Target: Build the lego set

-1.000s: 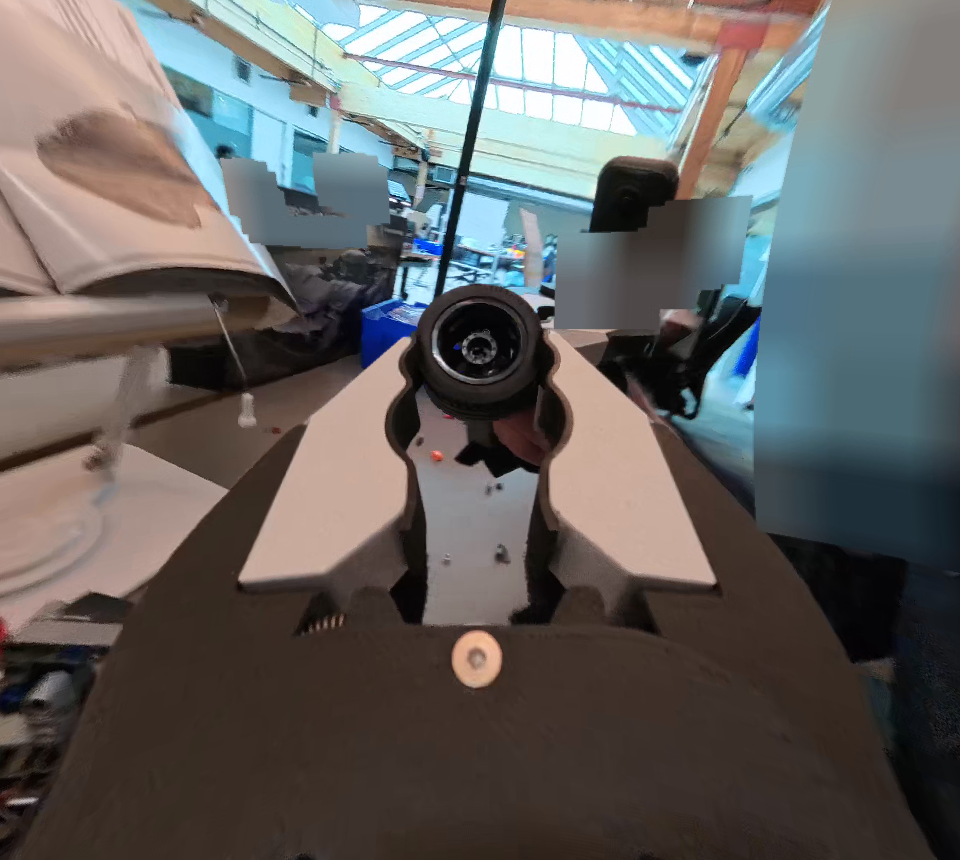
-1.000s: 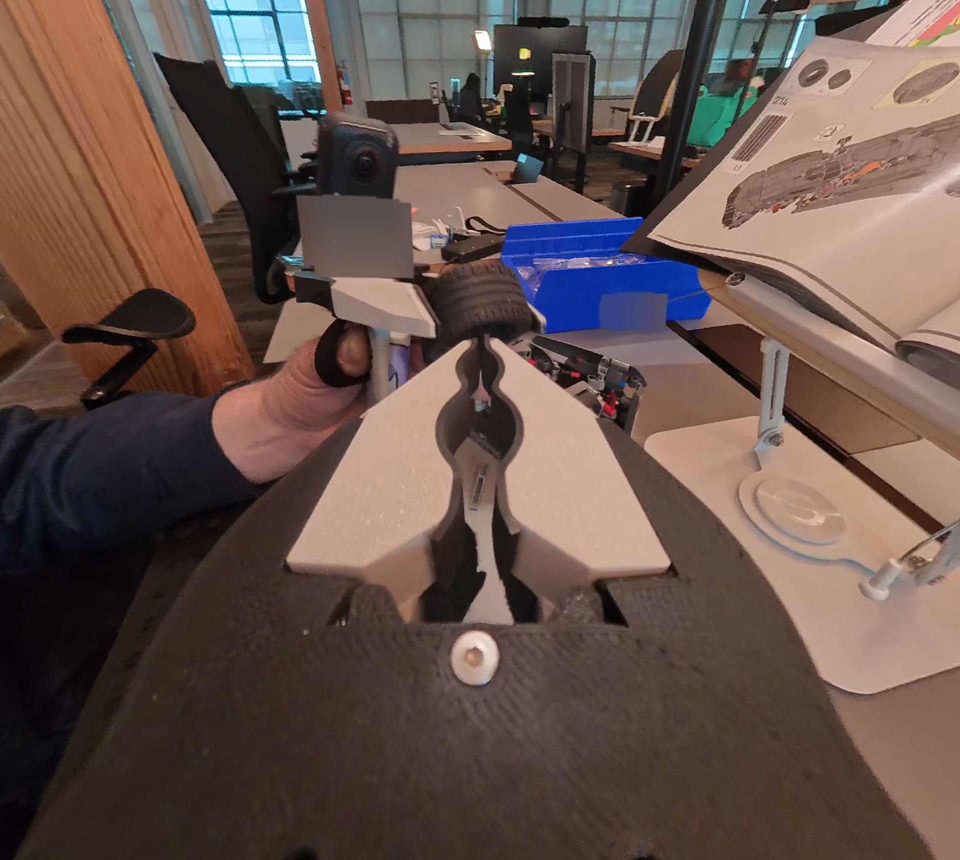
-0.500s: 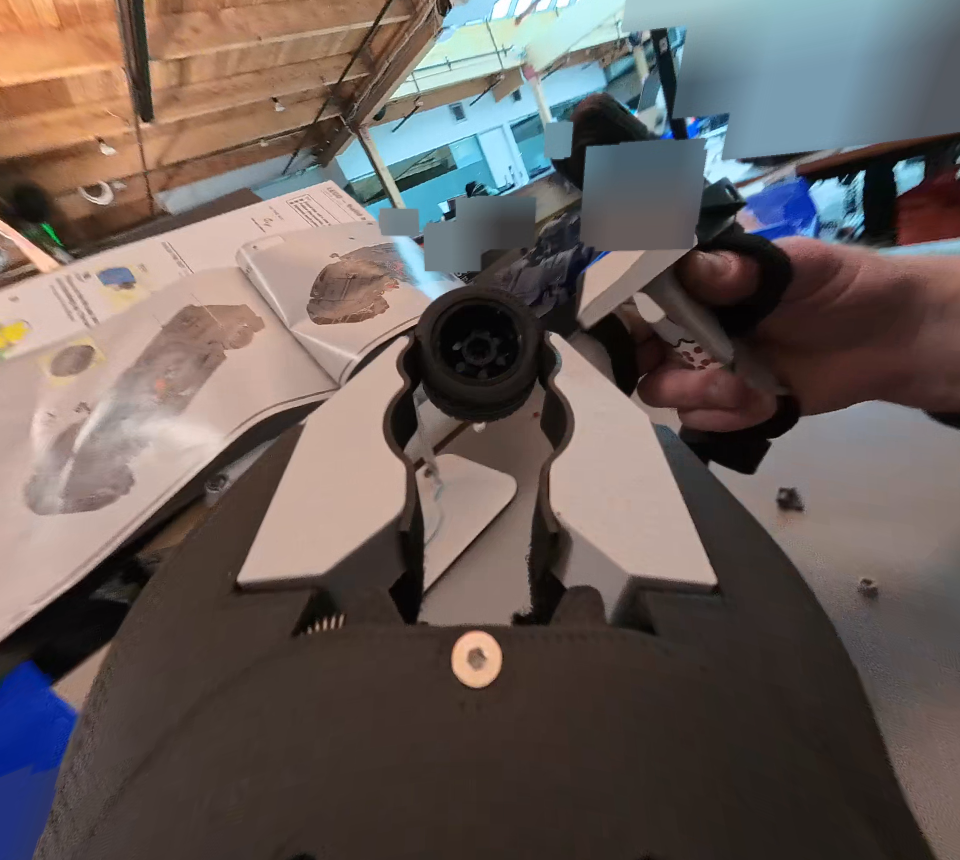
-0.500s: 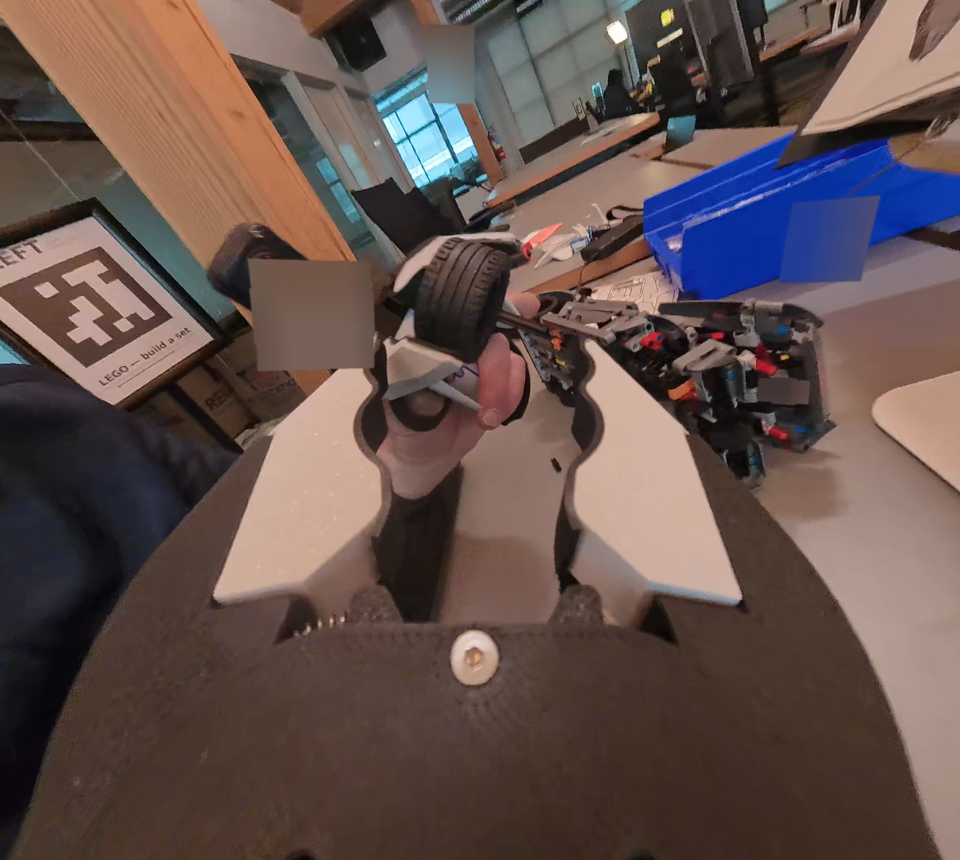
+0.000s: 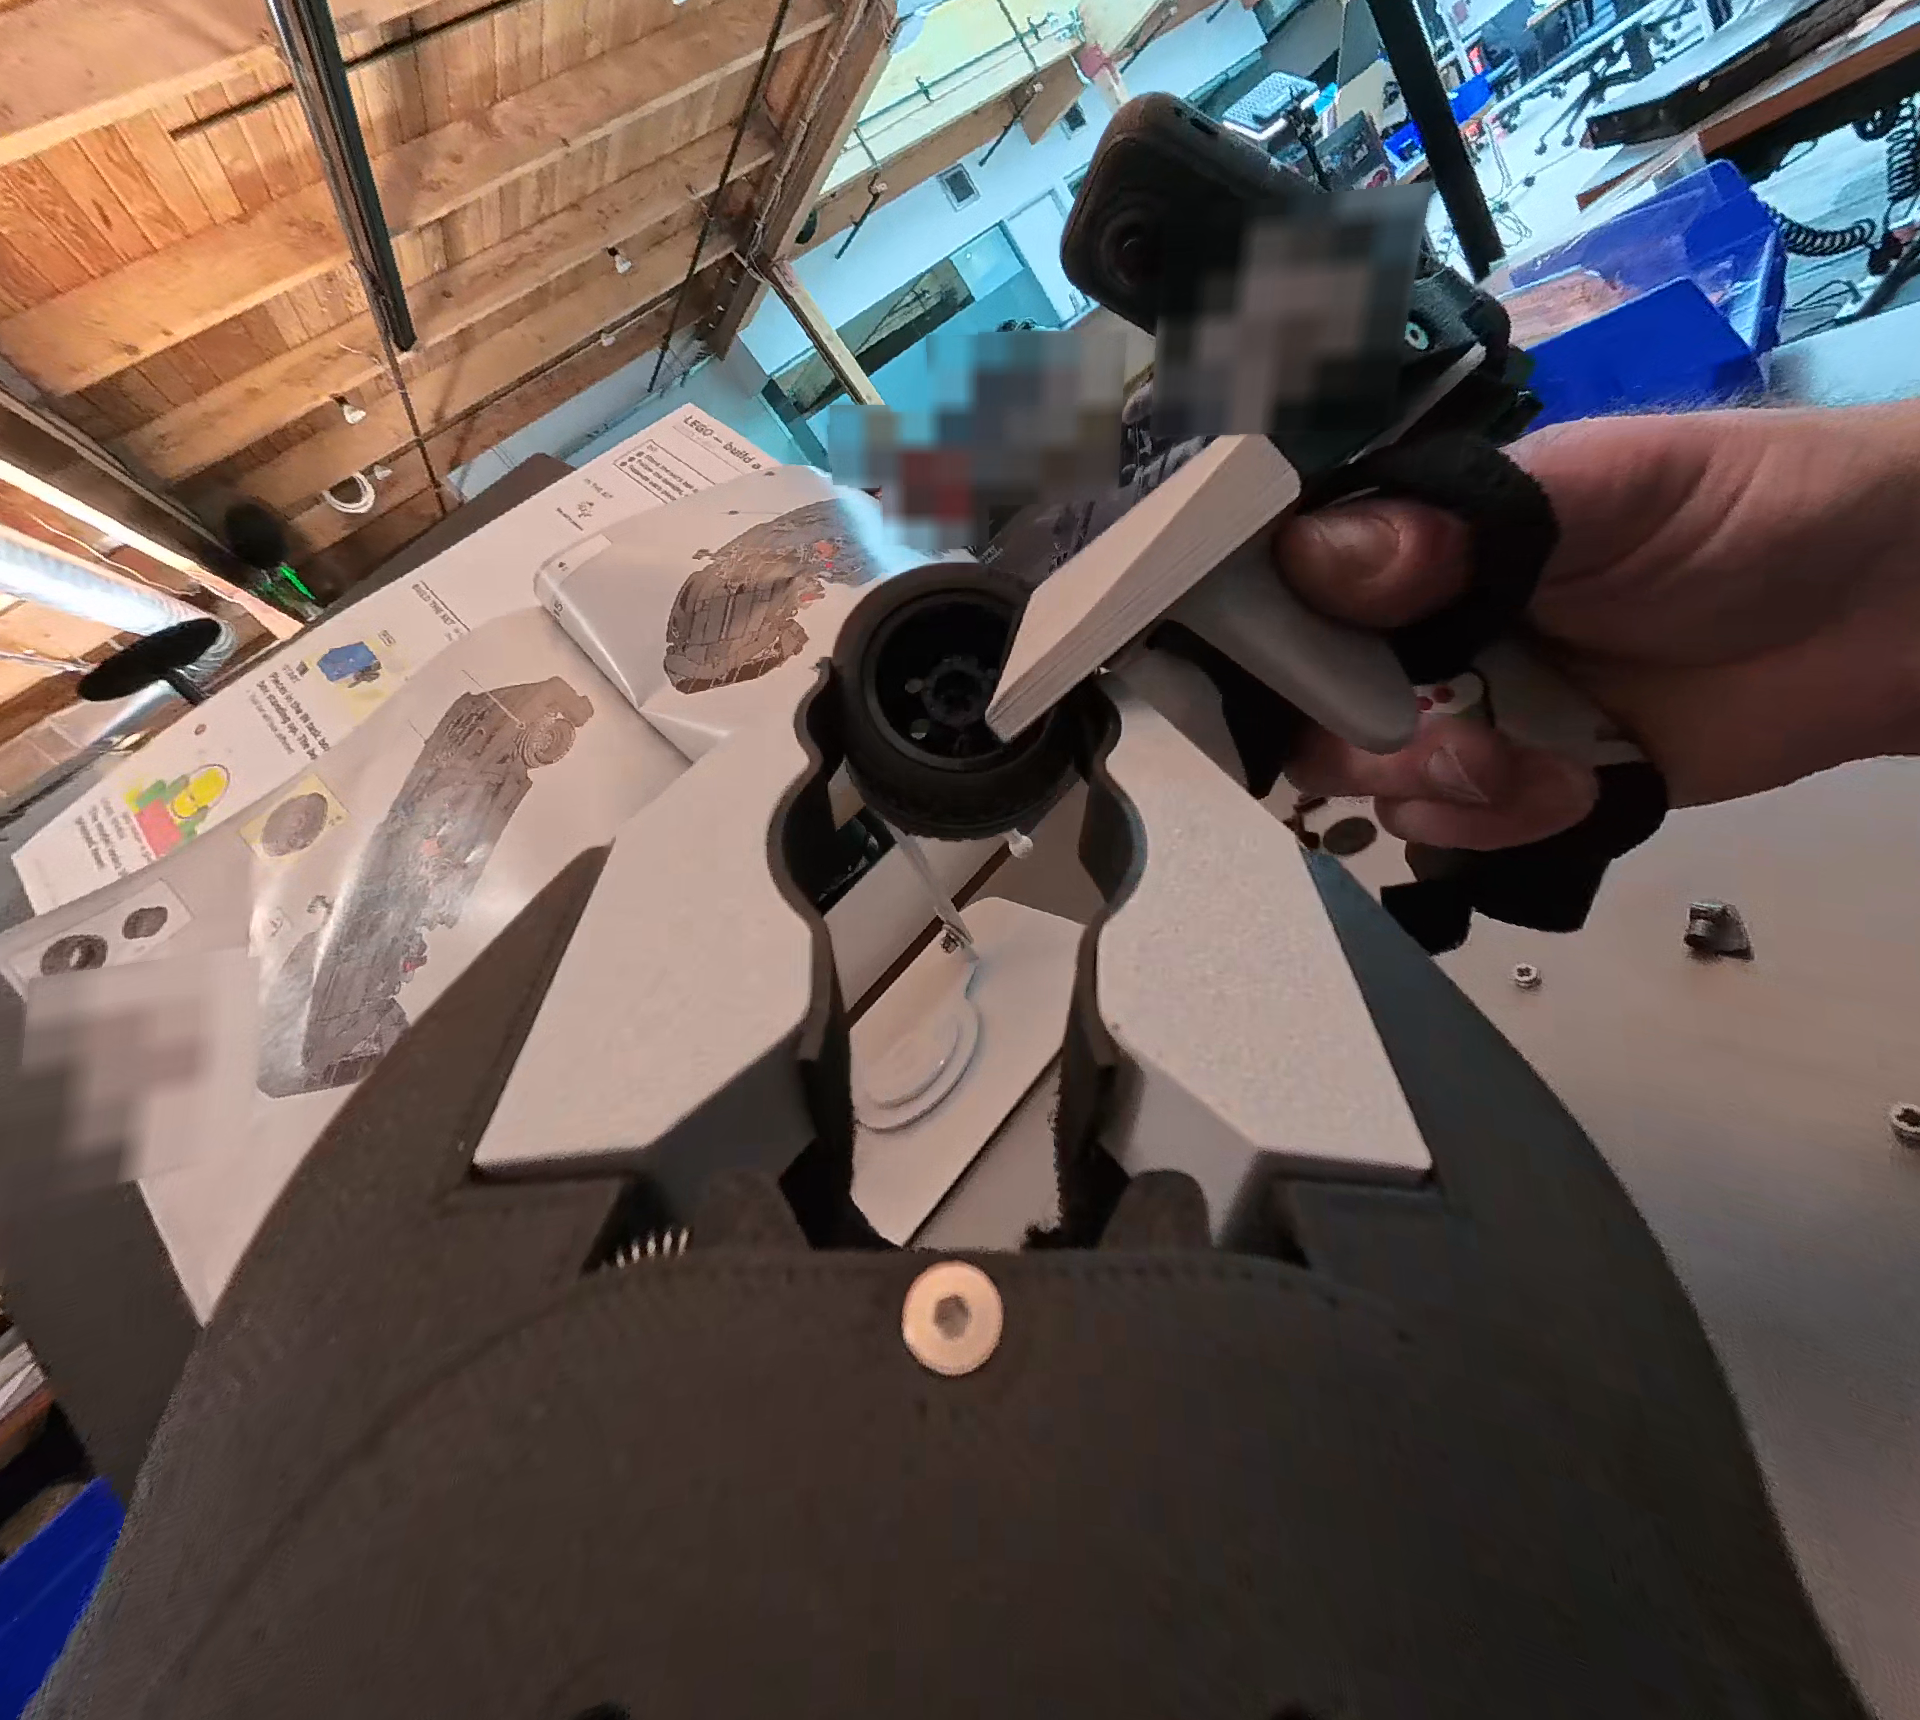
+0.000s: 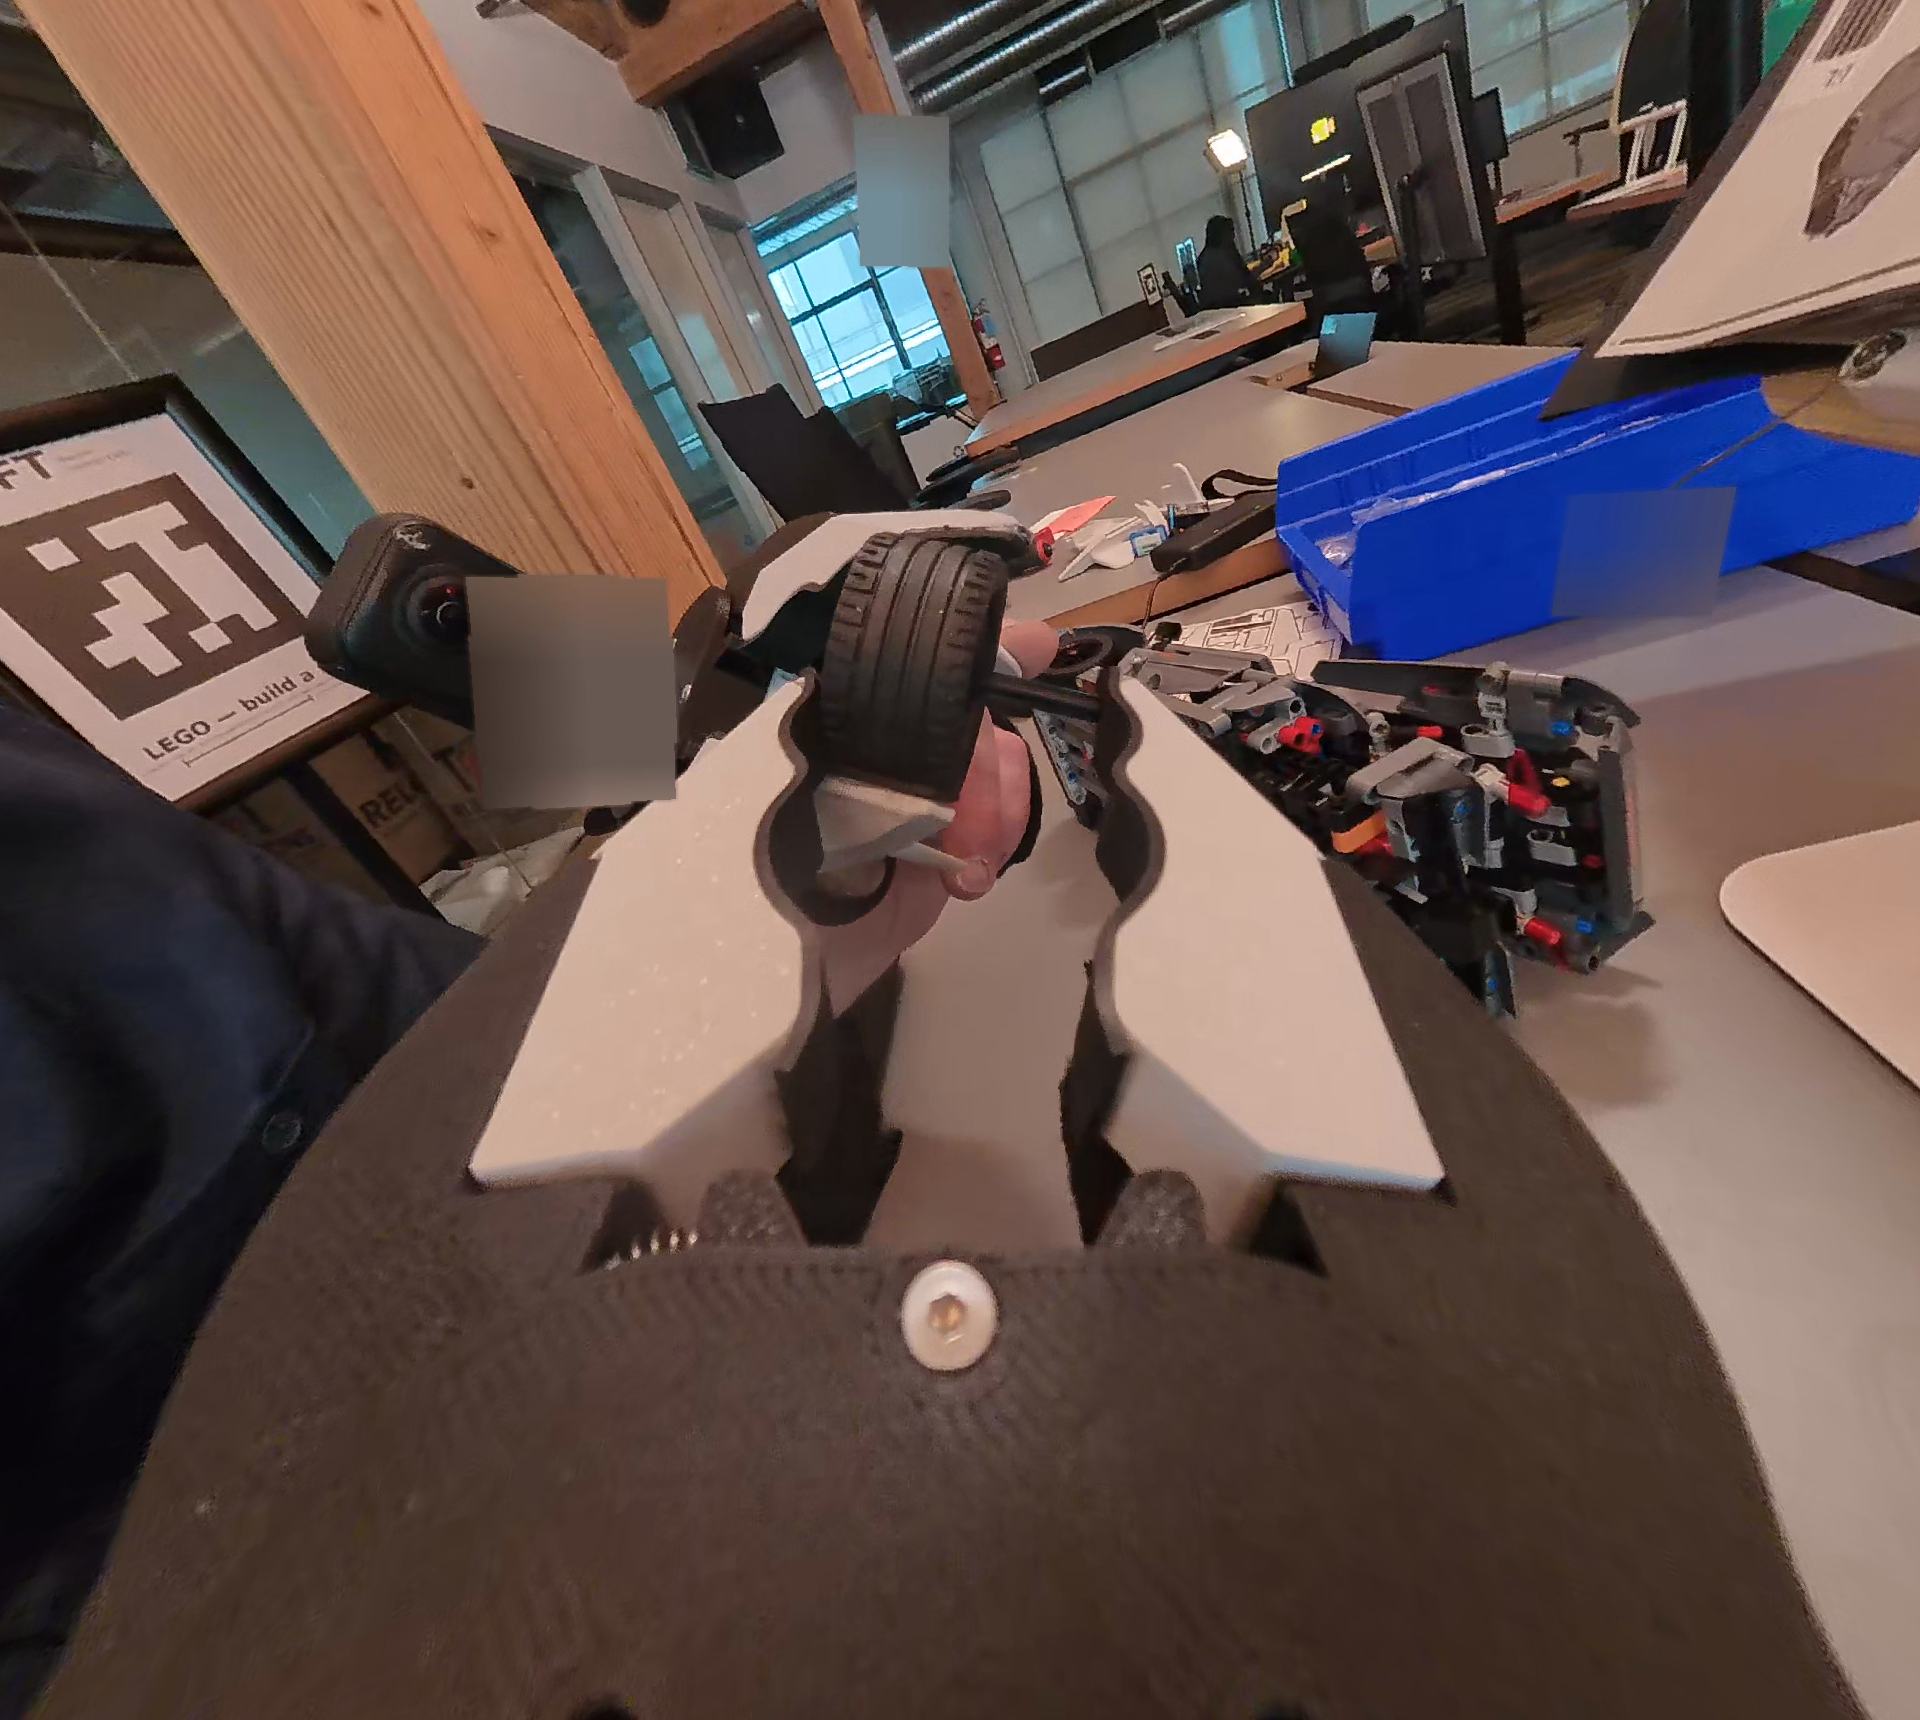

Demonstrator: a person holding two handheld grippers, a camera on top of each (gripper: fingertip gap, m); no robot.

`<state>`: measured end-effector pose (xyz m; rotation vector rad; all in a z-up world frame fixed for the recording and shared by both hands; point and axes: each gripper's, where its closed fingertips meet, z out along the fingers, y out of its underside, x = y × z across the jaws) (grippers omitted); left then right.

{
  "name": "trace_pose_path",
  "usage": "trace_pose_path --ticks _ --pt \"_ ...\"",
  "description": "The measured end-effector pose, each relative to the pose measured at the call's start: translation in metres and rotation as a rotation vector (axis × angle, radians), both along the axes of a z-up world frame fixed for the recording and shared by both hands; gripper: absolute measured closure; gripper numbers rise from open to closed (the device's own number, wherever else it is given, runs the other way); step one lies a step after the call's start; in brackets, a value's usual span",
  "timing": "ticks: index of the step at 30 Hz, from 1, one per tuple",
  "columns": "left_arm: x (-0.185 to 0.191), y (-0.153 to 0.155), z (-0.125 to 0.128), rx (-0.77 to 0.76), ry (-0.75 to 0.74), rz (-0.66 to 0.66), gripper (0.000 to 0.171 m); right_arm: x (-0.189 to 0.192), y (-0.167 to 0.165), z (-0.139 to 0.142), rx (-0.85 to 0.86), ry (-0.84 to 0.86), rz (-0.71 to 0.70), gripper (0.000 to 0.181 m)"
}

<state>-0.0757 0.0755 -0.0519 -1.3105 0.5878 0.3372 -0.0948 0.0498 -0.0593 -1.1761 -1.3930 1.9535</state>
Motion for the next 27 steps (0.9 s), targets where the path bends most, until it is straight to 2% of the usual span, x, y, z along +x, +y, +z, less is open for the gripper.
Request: trace_pose_path --ticks 10,11,12,15,18,21,27 --pt "0.001 0.0 0.002 0.01 0.006 0.013 0.13 0.002 -0.003 0.002 0.022 0.022 0.005 0.137" --pt "0.001 0.0 0.001 0.007 -0.001 0.007 0.13 0.003 -0.004 0.003 0.025 0.028 0.015 0.139" --pt "0.001 0.001 0.0 0.0 -0.003 0.005 0.13 0.004 -0.006 0.004 0.029 0.037 0.019 0.15" --pt "-0.002 0.003 -0.004 -0.026 -0.024 0.013 0.13 0.001 -0.004 0.002 0.039 0.025 -0.011 0.151" --pt "-0.002 0.003 -0.003 -0.026 -0.017 0.024 0.13 0.0 0.0 0.002 -0.001 0.026 -0.002 0.149" --pt "-0.003 0.005 -0.001 0.005 0.038 0.072 0.129 0.001 0.013 0.003 -0.025 0.027 -0.045 0.127" --pt "-0.002 0.007 -0.004 0.013 0.108 0.122 0.129 0.001 0.007 0.002 0.023 0.021 -0.042 0.146"
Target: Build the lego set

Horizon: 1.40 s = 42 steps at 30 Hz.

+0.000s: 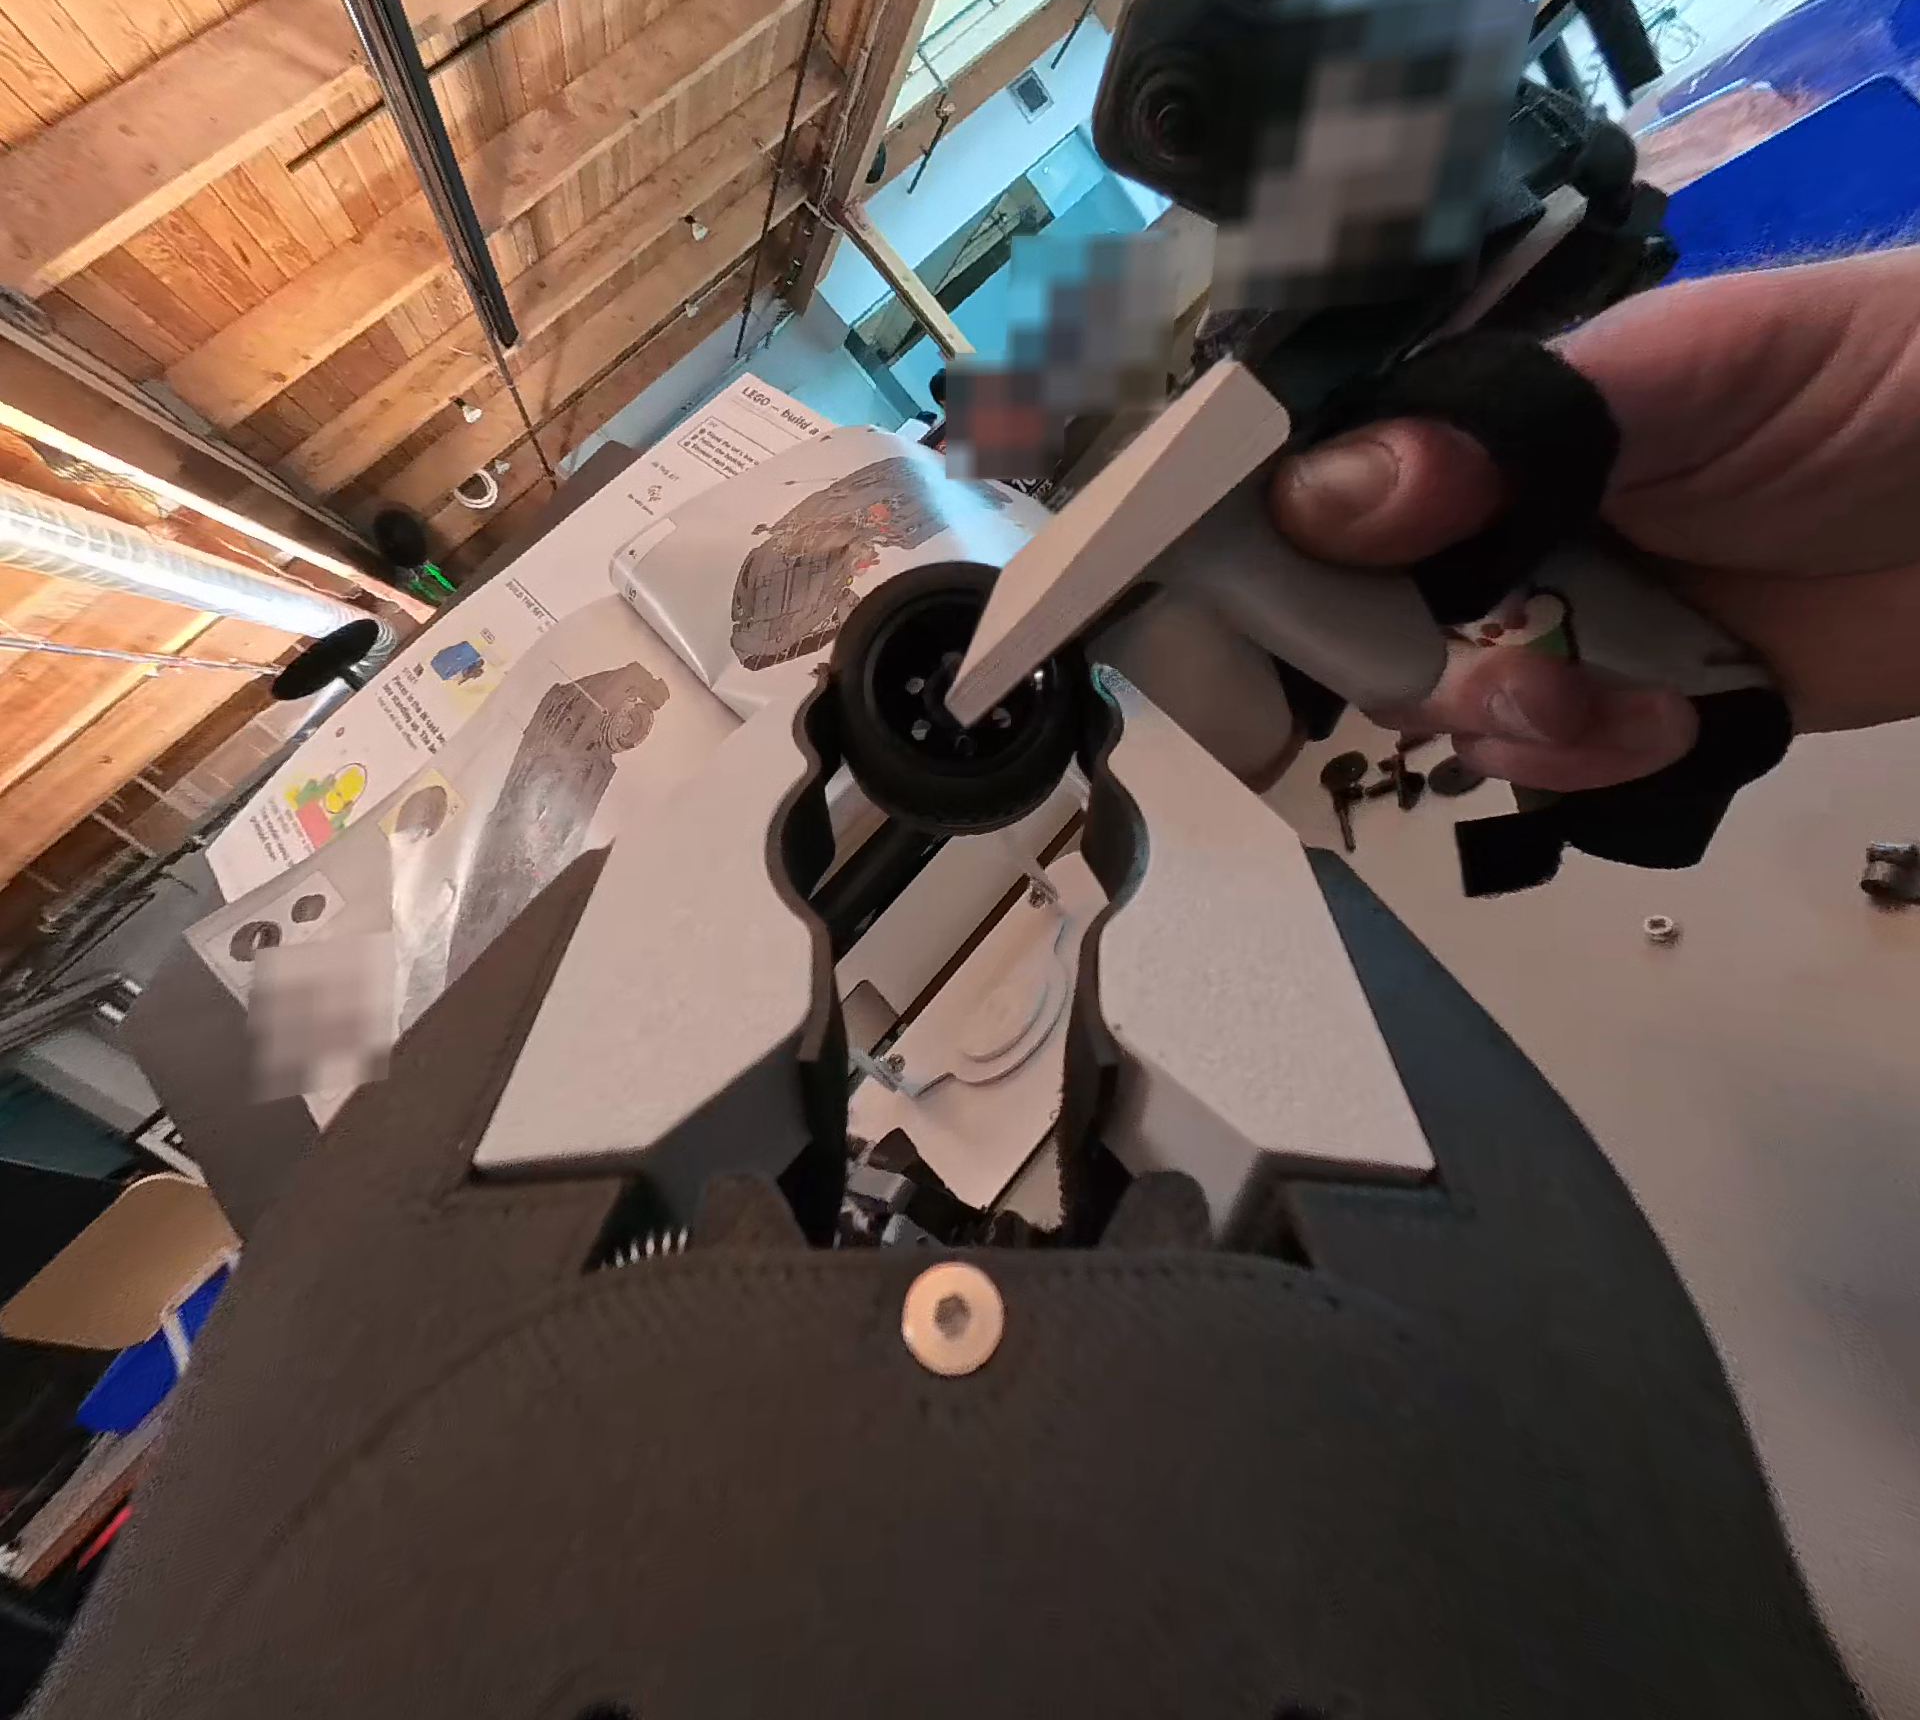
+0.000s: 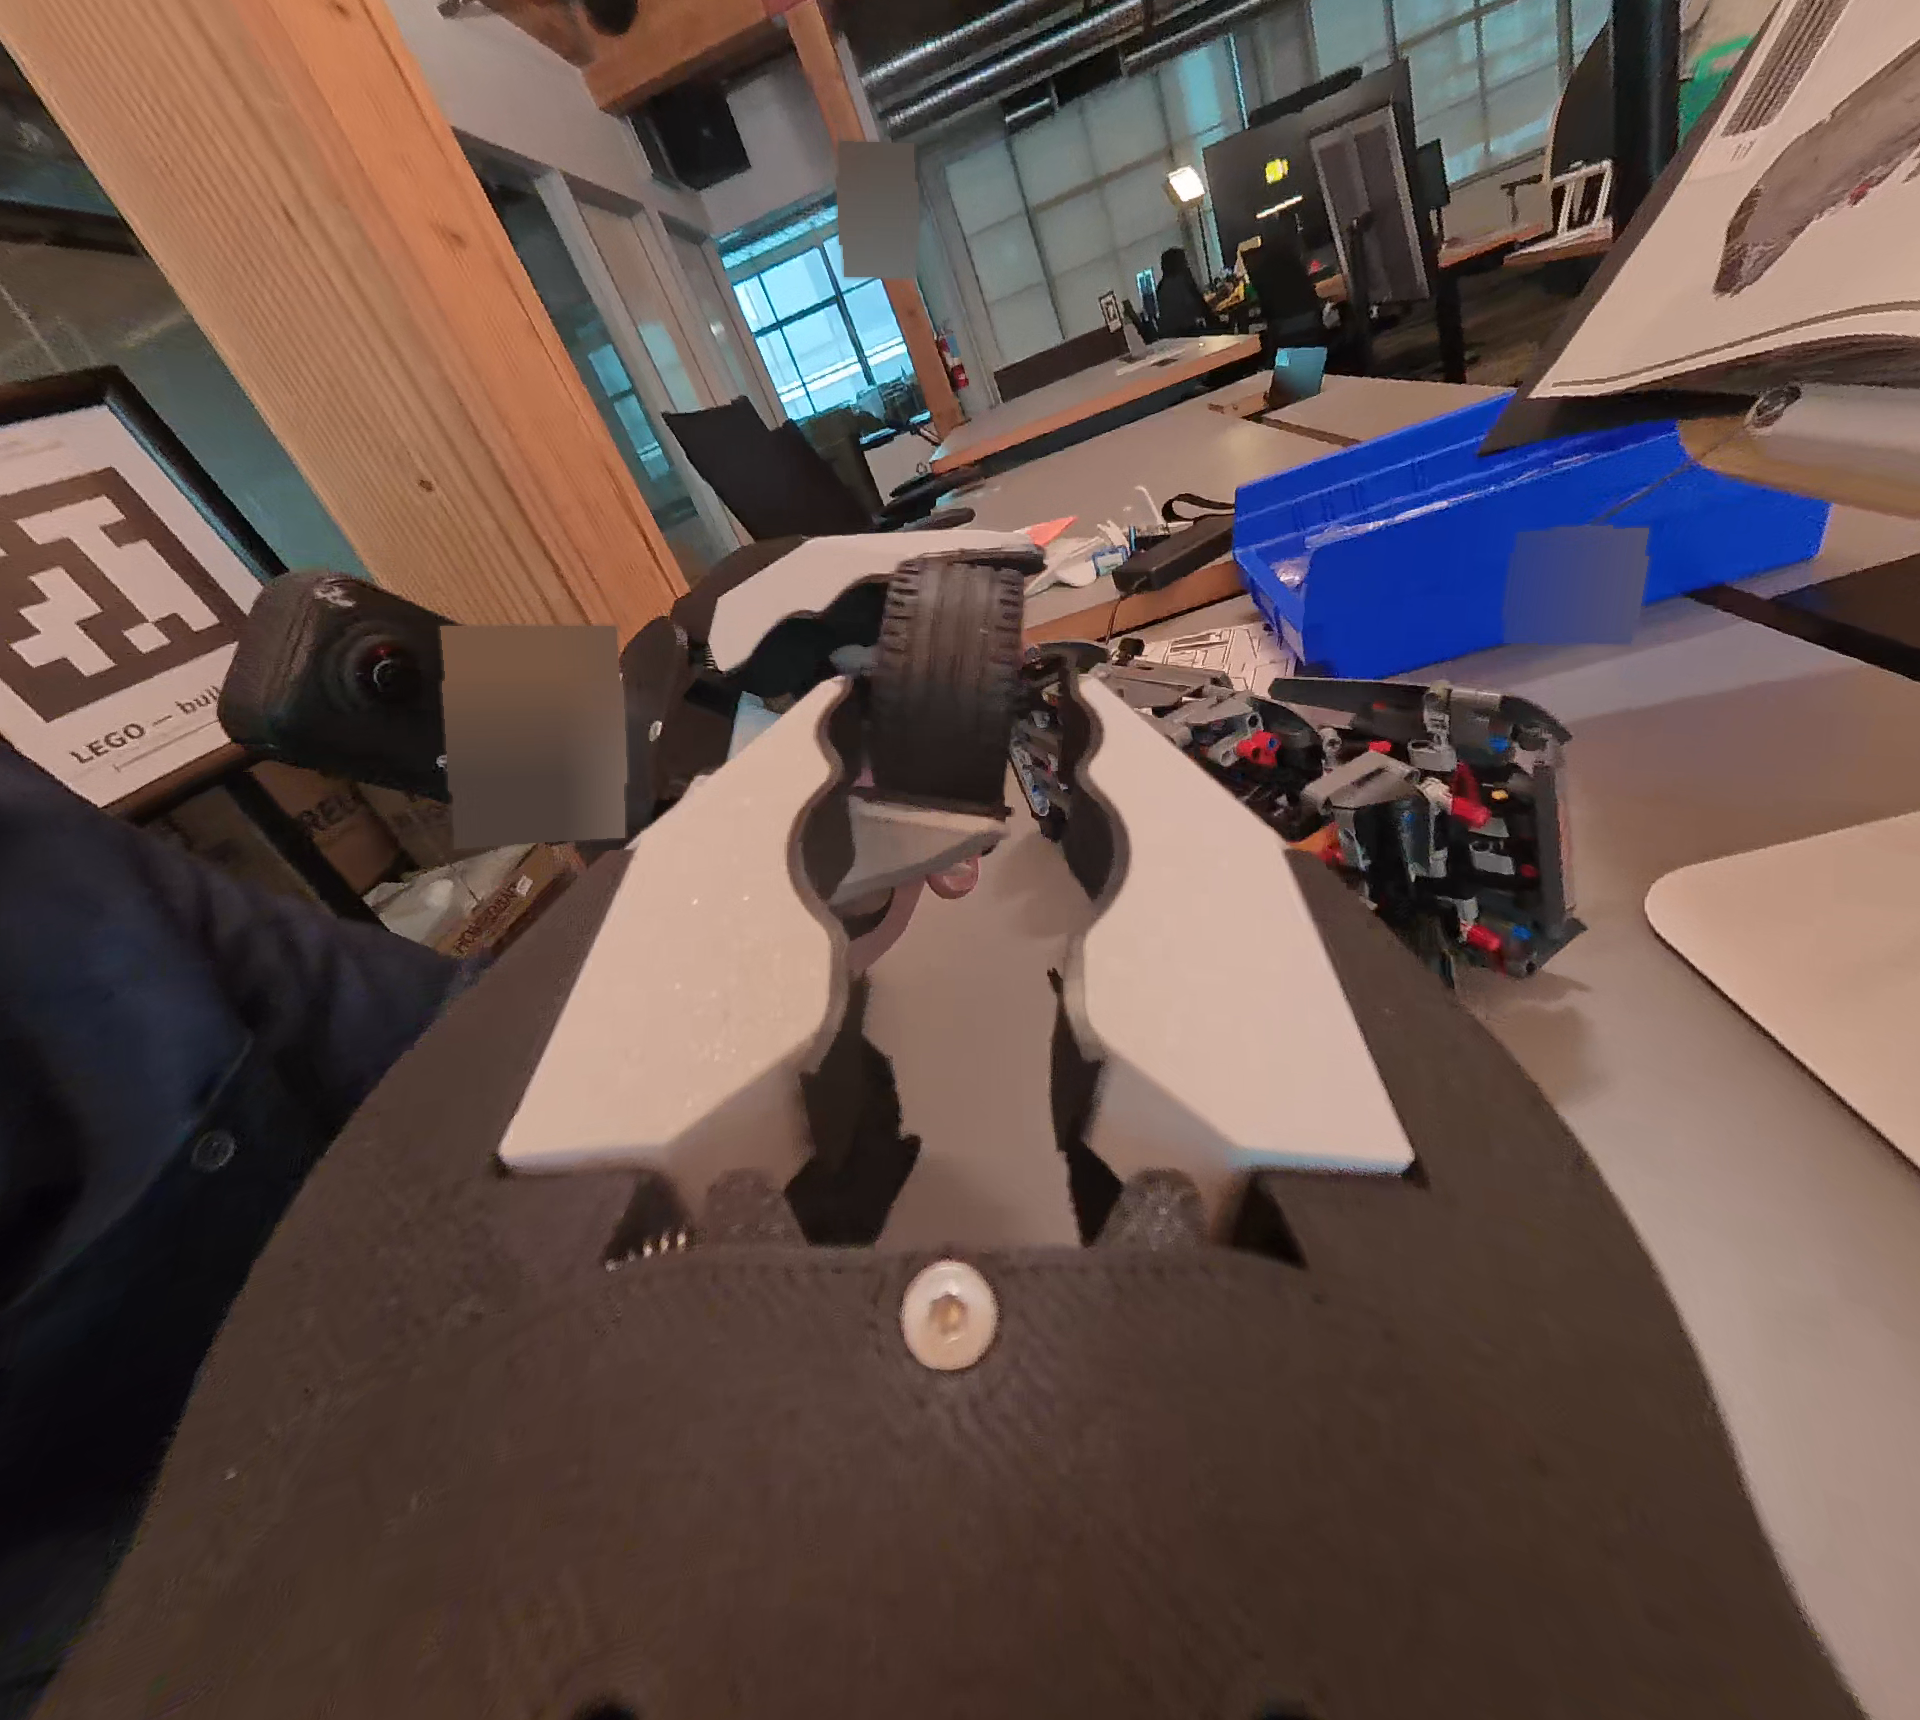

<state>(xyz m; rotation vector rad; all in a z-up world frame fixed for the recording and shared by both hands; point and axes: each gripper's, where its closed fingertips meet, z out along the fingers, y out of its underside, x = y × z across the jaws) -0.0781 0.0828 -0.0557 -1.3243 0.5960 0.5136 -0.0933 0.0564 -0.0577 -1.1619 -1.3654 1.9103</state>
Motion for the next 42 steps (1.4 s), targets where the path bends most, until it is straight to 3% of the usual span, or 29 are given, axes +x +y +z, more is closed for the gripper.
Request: trace_pose_path --ticks 20,37,42 --pt "-0.007 0.003 -0.006 -0.029 0.063 0.091 0.129 -0.004 0.004 -0.007 0.051 -0.024 -0.068 0.156" --pt "-0.012 0.005 -0.014 -0.069 0.012 0.006 0.127 0.005 0.016 -0.006 -0.027 -0.004 -0.01 0.161" --pt "-0.012 0.001 -0.012 -0.092 -0.125 -0.093 0.122 0.01 0.022 -0.003 -0.057 0.025 0.006 0.161"
